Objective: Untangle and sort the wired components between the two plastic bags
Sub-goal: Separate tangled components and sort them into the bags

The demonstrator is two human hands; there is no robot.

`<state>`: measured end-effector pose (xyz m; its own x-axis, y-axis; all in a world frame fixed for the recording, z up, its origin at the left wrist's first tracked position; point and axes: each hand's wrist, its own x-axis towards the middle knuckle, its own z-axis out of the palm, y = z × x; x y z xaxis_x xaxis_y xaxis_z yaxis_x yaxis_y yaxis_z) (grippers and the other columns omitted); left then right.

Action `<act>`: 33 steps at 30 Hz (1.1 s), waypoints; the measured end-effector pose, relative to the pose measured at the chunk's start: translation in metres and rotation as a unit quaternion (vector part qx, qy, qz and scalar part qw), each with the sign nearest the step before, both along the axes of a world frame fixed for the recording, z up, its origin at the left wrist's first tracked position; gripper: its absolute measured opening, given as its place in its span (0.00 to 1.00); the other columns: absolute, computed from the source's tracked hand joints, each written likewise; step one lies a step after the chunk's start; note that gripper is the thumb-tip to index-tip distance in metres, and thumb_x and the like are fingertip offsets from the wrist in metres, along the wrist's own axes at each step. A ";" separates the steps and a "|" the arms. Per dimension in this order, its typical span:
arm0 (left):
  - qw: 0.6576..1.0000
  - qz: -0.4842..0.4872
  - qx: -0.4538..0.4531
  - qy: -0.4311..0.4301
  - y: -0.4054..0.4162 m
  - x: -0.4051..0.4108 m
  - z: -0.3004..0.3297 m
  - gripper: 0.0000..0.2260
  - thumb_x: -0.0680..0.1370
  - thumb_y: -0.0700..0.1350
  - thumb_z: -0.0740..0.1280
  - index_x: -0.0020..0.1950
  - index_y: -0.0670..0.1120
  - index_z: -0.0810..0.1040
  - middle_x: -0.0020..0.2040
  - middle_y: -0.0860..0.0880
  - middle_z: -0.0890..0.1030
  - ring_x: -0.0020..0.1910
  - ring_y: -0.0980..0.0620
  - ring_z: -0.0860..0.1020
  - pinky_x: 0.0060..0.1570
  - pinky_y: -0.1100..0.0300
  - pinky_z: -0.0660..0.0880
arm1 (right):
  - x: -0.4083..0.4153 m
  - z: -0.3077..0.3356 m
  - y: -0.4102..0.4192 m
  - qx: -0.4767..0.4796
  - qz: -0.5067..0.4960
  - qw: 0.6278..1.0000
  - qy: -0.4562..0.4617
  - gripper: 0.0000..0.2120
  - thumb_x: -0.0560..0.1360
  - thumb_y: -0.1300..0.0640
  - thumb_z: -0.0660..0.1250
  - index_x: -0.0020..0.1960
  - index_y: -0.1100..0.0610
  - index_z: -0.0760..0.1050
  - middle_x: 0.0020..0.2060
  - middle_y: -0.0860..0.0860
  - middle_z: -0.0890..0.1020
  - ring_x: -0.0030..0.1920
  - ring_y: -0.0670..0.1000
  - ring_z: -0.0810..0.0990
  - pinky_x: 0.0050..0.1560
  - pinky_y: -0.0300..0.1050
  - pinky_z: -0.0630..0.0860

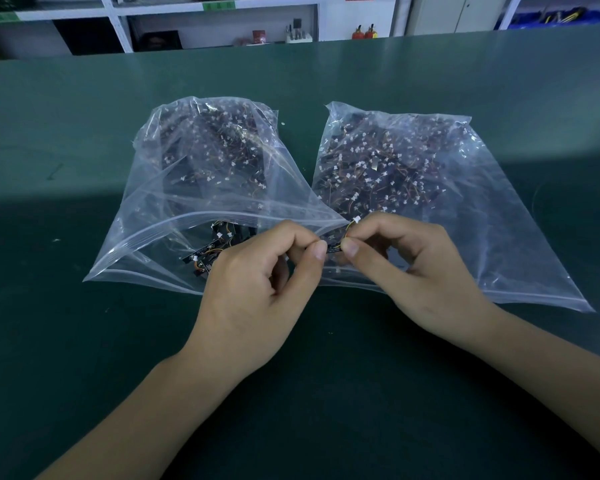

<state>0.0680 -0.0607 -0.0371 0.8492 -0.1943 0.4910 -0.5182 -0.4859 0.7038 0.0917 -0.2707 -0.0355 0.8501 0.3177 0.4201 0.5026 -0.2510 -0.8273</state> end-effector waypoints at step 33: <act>0.985 -0.008 0.110 -0.131 0.017 0.013 -0.004 0.04 0.82 0.42 0.74 0.55 0.48 0.89 0.47 0.55 0.83 0.43 0.56 0.81 0.40 0.58 0.77 | 0.018 -0.001 -0.021 -0.202 -0.082 0.960 -0.177 0.14 0.71 0.66 0.74 0.52 0.50 0.83 0.43 0.43 0.82 0.41 0.48 0.81 0.41 0.53 0.80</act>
<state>0.0812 -0.0441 -0.0412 0.6942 -0.3339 0.6376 -0.6776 -0.6021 0.4224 0.1098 -0.2920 -0.0369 0.7288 0.3897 0.5630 0.6609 -0.6155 -0.4295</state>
